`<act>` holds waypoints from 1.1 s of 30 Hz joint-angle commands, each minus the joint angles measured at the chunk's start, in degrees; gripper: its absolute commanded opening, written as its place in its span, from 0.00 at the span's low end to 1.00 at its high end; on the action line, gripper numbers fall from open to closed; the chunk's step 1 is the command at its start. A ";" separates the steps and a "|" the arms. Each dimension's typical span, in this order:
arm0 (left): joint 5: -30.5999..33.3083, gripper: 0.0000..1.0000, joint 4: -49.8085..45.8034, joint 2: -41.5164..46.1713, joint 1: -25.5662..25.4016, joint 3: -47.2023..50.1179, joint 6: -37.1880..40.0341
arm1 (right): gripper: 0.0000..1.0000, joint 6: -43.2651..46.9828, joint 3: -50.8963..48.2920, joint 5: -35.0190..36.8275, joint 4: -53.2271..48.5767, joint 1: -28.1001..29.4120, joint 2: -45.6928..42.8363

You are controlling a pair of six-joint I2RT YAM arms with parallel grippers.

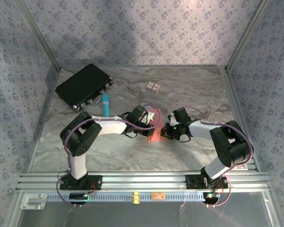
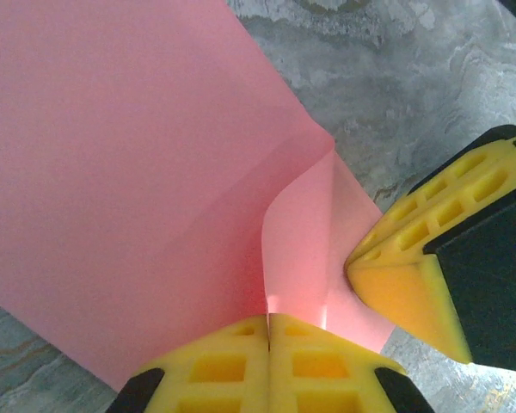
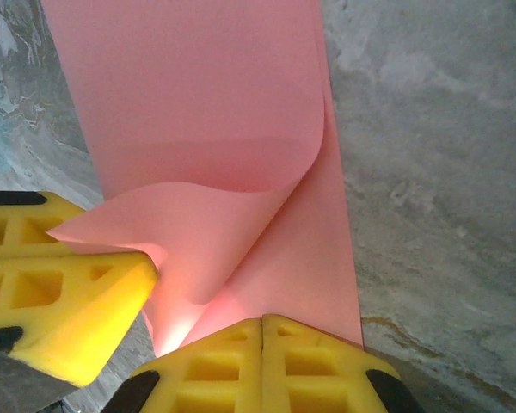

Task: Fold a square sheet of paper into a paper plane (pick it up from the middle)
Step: Fold the triangle a second time at the center of the table.

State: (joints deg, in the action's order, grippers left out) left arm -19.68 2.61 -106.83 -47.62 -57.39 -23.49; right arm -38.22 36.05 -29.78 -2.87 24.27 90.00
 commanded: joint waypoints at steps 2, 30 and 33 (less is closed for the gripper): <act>2.10 0.00 0.19 2.94 0.59 0.43 0.37 | 0.04 1.29 -0.55 1.57 -4.03 -1.25 0.15; 6.20 0.00 1.93 2.33 0.80 2.63 -1.38 | 0.04 1.59 -0.37 1.51 -4.47 -1.10 -0.08; 5.71 0.00 2.37 2.46 0.80 2.33 -1.08 | 0.04 1.55 -0.48 1.46 -4.33 -1.15 0.11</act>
State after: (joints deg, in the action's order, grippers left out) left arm -13.87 3.44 -105.75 -47.18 -55.27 -24.14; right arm -37.85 36.05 -30.17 -3.09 23.38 90.00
